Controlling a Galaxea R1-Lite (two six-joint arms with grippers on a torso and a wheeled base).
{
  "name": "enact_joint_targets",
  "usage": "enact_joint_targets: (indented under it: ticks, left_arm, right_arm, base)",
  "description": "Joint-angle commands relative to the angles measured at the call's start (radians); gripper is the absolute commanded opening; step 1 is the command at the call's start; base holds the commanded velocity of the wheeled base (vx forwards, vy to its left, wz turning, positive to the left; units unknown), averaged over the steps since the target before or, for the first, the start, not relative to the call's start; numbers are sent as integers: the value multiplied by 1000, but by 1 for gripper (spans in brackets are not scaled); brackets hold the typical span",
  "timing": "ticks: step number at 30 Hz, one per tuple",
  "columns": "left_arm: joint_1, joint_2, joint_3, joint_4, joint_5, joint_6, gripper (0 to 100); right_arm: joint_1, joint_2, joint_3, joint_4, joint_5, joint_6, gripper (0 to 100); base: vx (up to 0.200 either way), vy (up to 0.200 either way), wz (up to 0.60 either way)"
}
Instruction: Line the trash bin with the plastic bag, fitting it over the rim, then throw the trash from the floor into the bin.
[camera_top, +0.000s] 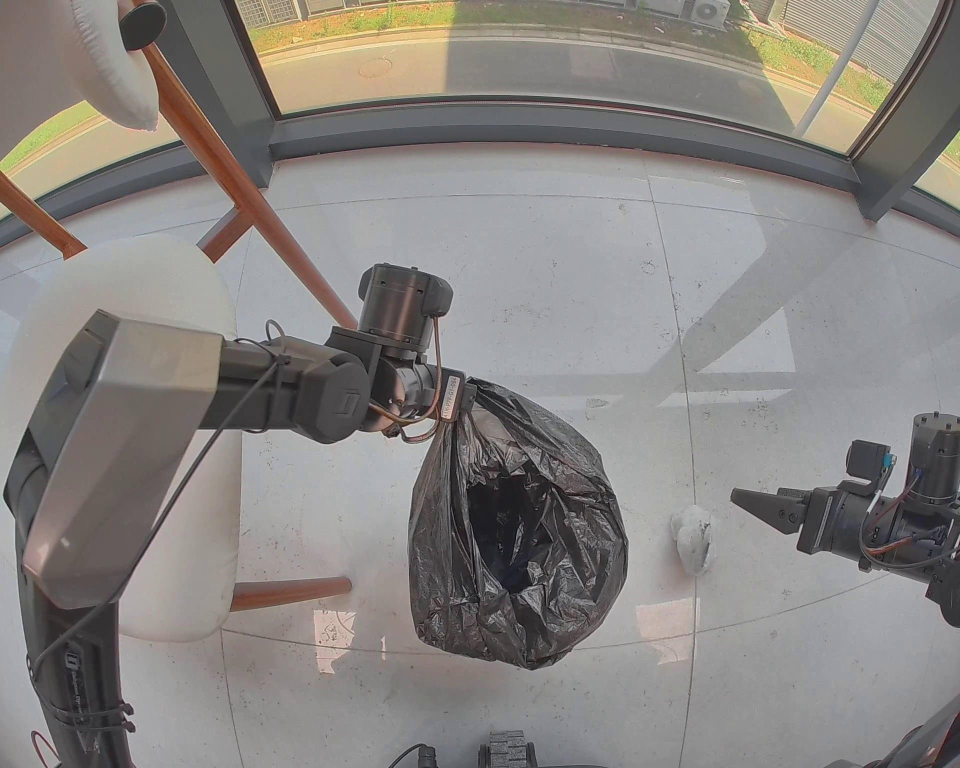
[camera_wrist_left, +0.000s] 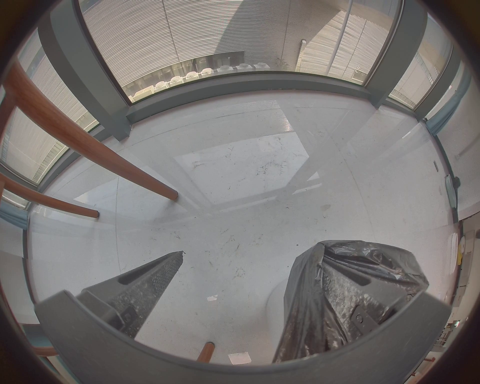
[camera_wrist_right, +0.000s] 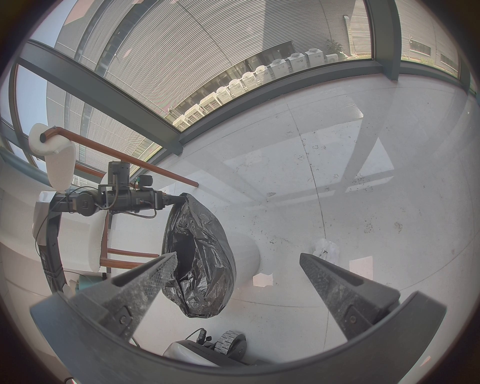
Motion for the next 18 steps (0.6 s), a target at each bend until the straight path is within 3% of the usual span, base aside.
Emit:
enact_joint_targets:
  ticks: [1, 7, 12, 18]
  left_arm:
    - [-9, -150, 133, -2, -8, 0, 100]
    - [-26, -287, 354, -10, -14, -2, 100]
    - [-55, -322, 425, -28, -35, -42, 100]
    - [-91, -337, 500, -294, -72, -63, 100]
  right_arm:
    - [-1, -1, 1, -1, 0, 0, 100]
    - [1, 2, -1, -1, 0, 0, 100]
    - [-1, -1, 4, -1, 0, 1, 100]
    - [-12, -13, 11, 1, 0, 1, 100]
  base:
    - [0, 0, 0]
    - [0, 0, 0]
    - [0, 0, 0]
    - [0, 0, 0]
